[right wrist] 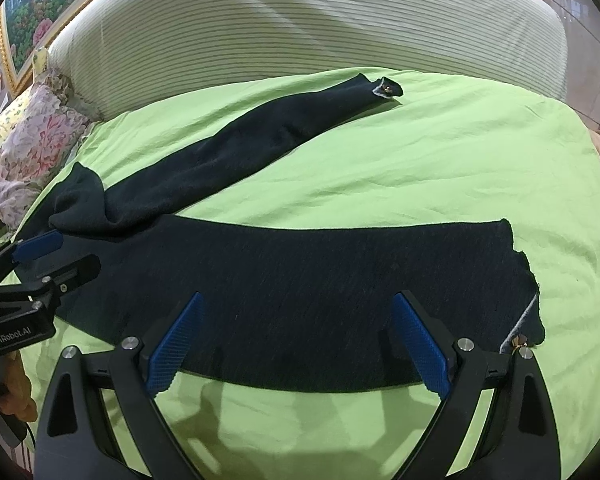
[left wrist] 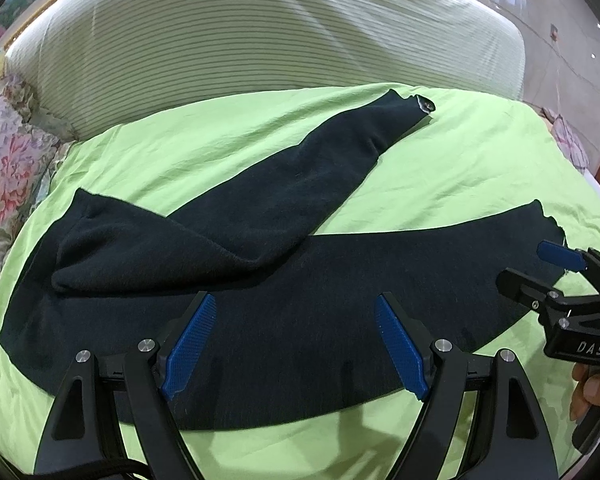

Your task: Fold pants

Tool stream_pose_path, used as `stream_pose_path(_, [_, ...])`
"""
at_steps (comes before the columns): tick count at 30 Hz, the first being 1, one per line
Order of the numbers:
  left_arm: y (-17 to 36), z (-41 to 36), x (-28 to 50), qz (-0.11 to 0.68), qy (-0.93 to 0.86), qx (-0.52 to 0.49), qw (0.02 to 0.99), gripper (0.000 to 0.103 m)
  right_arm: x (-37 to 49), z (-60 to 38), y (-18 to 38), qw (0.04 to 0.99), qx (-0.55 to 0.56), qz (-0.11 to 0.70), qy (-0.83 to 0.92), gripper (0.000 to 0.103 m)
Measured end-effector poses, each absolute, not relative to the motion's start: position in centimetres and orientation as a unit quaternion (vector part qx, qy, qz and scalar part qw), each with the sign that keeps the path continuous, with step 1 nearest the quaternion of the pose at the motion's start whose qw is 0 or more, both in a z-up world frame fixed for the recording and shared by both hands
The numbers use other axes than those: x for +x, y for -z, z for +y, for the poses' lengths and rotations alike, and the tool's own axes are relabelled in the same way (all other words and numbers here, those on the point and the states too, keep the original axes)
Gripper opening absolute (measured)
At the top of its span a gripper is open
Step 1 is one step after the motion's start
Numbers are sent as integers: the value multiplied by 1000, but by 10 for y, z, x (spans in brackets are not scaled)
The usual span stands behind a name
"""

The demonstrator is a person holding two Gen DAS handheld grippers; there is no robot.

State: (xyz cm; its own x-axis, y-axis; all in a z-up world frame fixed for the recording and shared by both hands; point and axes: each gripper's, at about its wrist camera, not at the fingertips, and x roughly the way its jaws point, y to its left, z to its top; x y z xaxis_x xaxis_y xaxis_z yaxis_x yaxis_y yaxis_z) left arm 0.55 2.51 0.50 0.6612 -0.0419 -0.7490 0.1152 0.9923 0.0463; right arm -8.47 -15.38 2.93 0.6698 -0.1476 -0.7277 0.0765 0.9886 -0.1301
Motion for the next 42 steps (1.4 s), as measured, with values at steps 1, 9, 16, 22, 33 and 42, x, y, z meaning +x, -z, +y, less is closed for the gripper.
stream_pose_path(1, [-6, 24, 8, 410, 46, 48, 910, 82, -83, -155, -30, 913, -41, 402, 62, 95])
stream_pose_path(9, [-9, 20, 52, 435, 69, 62, 896, 83, -58, -169, -42, 917, -12, 392, 70, 95])
stream_pose_path(16, [-7, 8, 95, 445, 85, 97, 886, 83, -8, -188, -60, 919, 18, 387, 77, 95])
stream_pose_path(22, [-2, -9, 135, 453, 100, 133, 876, 83, 37, -212, -71, 918, 53, 386, 77, 95])
stream_pose_path(33, [30, -37, 185, 470, 123, 210, 849, 82, 123, -283, -61, 896, 188, 395, 80, 76])
stream_pose_path(42, [53, -22, 198, 499, 137, 229, 825, 69, 164, -308, -47, 877, 249, 404, 76, 43])
